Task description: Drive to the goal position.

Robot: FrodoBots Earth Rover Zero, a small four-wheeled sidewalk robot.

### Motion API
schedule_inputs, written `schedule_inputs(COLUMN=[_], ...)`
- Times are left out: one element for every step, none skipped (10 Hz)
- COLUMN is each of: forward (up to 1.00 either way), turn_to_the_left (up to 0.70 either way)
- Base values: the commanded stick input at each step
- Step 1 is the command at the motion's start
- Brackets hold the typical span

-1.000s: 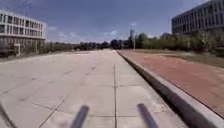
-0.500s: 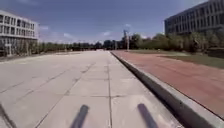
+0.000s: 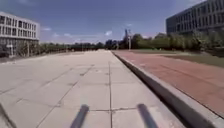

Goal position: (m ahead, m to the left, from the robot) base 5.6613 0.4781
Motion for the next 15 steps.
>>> schedule_inputs(forward=[0.7,0.7,0.7,0.7,0.7,0.7,0.7,0.7,0.7,0.7,0.7,0.7,0.7,0.7,0.7], turn_to_the_left=[0.0,0.0,0.0,0.0,0.0,0.0,0.0,0.0,0.0,0.0,0.0,0.0,0.0,0.0,0.0])
